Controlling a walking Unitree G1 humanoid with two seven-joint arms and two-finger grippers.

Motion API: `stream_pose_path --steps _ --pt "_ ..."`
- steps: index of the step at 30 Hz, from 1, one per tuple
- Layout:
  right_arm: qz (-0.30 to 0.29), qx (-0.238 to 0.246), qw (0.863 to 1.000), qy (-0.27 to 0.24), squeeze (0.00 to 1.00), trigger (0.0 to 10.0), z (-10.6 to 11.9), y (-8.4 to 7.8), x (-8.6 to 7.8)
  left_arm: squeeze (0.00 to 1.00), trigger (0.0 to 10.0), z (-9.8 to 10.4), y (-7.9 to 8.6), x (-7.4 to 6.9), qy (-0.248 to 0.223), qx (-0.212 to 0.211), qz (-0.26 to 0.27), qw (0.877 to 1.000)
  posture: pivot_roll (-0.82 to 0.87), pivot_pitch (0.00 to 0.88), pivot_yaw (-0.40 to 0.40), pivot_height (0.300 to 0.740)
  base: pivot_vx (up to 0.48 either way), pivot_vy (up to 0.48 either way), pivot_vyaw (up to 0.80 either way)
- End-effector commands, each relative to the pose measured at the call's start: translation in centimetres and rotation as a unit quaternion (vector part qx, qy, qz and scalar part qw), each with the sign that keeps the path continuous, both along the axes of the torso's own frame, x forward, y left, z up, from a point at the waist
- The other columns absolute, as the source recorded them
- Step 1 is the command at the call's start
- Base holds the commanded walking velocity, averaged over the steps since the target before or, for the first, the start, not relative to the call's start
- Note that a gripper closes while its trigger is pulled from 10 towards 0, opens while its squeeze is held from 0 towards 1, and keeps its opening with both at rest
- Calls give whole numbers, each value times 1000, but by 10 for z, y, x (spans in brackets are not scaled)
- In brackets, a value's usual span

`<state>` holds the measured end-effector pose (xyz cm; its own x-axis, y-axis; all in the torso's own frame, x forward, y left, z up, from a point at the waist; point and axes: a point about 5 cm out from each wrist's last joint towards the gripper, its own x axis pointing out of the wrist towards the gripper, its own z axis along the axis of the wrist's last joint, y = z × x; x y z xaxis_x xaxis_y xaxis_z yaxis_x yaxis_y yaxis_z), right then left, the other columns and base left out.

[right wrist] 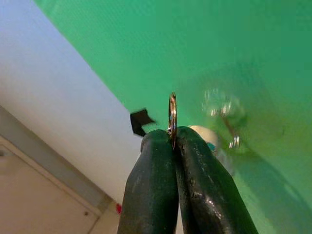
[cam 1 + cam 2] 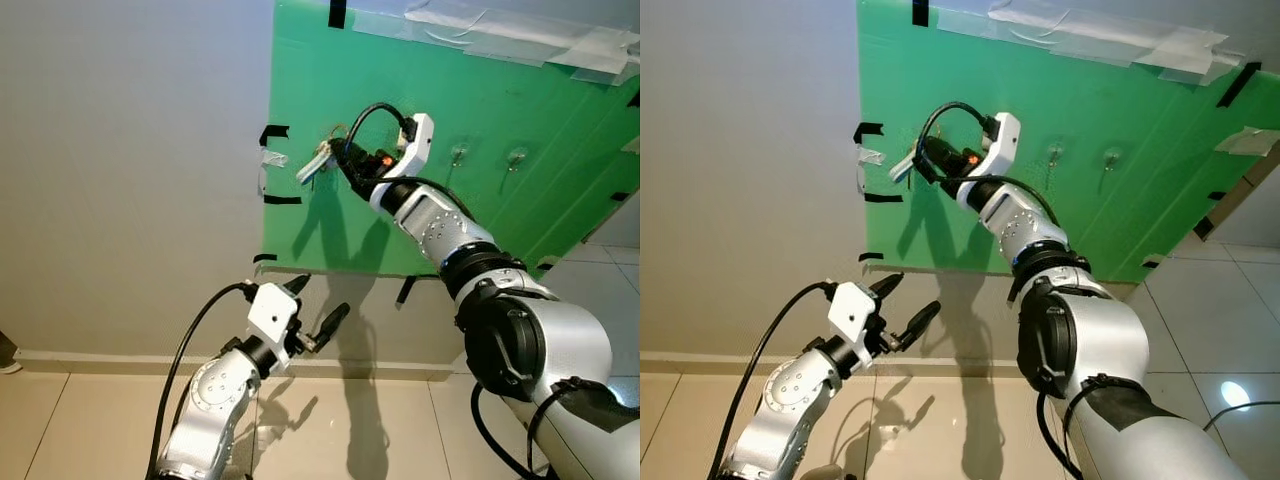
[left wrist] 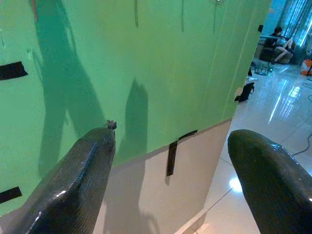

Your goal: Hang keys on a hook

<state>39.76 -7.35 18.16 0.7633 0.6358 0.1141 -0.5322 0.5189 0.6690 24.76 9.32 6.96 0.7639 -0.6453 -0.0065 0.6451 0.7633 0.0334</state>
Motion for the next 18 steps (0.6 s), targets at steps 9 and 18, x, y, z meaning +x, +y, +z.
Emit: stream_pose_path --steps 9,18 --pt "28 -24 999 7 0 0 -12 11 -6 0 10000 1 2 -5 -2 1 -3 1000 226 0 -137 740 0 0 0" --pt "-22 -5 1000 13 0 0 -9 -4 -1 0 10000 2 2 -4 1 2 -7 1000 217 0 -126 740 0 0 0"
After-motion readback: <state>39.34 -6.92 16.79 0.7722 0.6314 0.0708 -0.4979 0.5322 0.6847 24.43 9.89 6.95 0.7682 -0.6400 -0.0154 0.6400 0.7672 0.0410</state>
